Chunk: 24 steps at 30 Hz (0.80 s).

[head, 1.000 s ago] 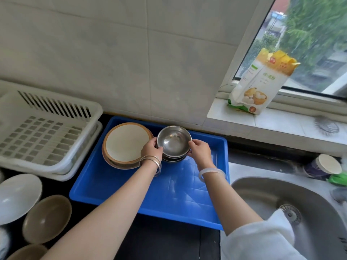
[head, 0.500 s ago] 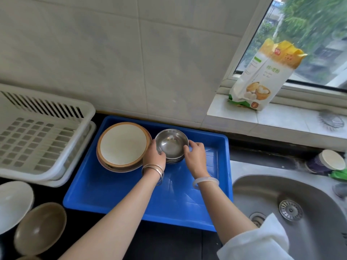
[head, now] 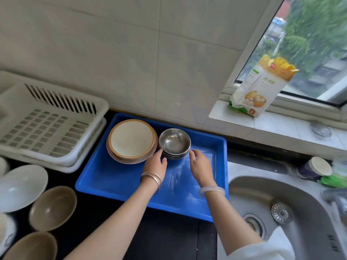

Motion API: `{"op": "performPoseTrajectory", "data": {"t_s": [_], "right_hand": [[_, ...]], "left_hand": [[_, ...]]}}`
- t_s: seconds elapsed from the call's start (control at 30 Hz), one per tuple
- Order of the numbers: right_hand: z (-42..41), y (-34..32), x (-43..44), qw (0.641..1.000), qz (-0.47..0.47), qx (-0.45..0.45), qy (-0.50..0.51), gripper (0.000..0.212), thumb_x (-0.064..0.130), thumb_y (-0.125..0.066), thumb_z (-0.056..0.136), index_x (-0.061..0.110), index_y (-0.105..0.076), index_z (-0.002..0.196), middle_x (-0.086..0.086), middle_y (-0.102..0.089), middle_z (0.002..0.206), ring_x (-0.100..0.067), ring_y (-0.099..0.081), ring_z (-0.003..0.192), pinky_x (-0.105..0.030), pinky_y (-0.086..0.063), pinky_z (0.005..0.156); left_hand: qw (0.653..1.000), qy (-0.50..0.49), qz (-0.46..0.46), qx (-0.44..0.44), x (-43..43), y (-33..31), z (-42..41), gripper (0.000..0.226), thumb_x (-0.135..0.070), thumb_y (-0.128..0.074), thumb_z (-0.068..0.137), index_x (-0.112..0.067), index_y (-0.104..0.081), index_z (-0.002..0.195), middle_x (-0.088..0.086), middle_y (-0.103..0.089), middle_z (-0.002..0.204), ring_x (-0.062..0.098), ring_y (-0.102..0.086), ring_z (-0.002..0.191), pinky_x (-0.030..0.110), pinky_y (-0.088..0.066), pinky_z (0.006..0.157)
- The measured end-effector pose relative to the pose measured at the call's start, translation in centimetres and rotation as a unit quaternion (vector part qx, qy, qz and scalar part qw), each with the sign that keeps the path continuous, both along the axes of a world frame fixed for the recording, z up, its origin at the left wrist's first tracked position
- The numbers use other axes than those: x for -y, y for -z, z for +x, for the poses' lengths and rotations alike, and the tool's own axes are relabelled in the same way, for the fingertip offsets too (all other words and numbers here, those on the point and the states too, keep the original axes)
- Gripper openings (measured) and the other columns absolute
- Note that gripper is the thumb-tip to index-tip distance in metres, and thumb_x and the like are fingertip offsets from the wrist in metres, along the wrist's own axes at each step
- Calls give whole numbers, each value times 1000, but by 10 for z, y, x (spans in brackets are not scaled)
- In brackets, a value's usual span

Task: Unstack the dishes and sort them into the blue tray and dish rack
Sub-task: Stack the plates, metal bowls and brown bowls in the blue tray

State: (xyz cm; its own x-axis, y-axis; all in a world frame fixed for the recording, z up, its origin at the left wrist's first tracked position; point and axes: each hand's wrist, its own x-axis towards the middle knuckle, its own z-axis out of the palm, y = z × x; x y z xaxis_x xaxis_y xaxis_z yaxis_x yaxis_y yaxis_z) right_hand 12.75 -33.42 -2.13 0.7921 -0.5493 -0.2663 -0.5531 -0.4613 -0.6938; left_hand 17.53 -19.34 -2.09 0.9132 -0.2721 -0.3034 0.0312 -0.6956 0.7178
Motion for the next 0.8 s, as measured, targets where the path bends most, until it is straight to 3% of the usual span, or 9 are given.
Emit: {"op": "performPoseTrajectory", "data": {"t_s": [0.1,0.2,0.27,0.4,0.5,0.6,0.67,0.8], "right_hand": [[-23,-10,-18,1000,-11,6,-25,33,30,-37,99,8,-63,104,-6,-65,92,-28,-59,93,-34,-40,70],[-45,-11,-45,999,26,-8,-37,36,29,-39,98,2,-62,97,-13,-69,91,-33,-61,90,-42,-48,81],[-58,-10,-69,997,55,-11,-48,32,27,-41,96,4,-64,93,-6,-70,87,-28,-64,87,-42,-50,84],[-77,-4,-127,989,106,-20,-103,26,24,-43,94,16,-67,89,4,-68,81,-20,-65,77,-35,-51,77],[-83,3,-173,976,144,-52,-156,25,28,-42,92,21,-66,87,8,-68,78,-14,-64,70,-29,-49,67],[-76,11,-211,965,147,-72,-205,25,30,-42,94,21,-65,95,5,-68,82,-12,-63,70,-23,-46,63],[-67,18,-232,957,146,-95,-230,28,30,-41,97,17,-63,109,1,-67,89,-10,-61,70,-21,-46,61],[-41,30,-276,943,116,-137,-281,40,34,-44,98,15,-51,132,-7,-66,112,-20,-64,96,-37,-53,89]], "left_hand": [[1000,-10,-30,4,-27,-8,-25,34,-18,-40,95,-18,-54,126,2,-58,131,22,-53,120,33,-43,98],[998,-54,-38,21,-63,-14,-54,28,-18,-43,94,-19,-61,115,-1,-66,119,19,-59,110,27,-45,89],[994,-94,-60,18,-92,-17,-71,26,-15,-46,93,-15,-64,111,2,-68,115,20,-61,107,27,-45,90],[970,-223,-98,14,-156,-16,-104,23,-9,-48,91,-14,-66,105,3,-68,109,12,-59,92,22,-41,84],[937,-331,-106,27,-202,-6,-128,24,-4,-48,90,-13,-64,106,3,-66,112,13,-58,92,23,-40,82],[906,-409,-90,55,-240,5,-147,25,3,-52,86,-4,-63,107,14,-64,110,26,-60,101,31,-45,86],[900,-425,-32,97,-259,15,-157,27,6,-58,80,-3,-64,105,19,-60,114,33,-53,113,41,-42,98],[868,-489,11,83,-295,30,-173,45,6,-64,75,-5,-58,118,22,-49,129,33,-42,125,42,-34,107]]}}
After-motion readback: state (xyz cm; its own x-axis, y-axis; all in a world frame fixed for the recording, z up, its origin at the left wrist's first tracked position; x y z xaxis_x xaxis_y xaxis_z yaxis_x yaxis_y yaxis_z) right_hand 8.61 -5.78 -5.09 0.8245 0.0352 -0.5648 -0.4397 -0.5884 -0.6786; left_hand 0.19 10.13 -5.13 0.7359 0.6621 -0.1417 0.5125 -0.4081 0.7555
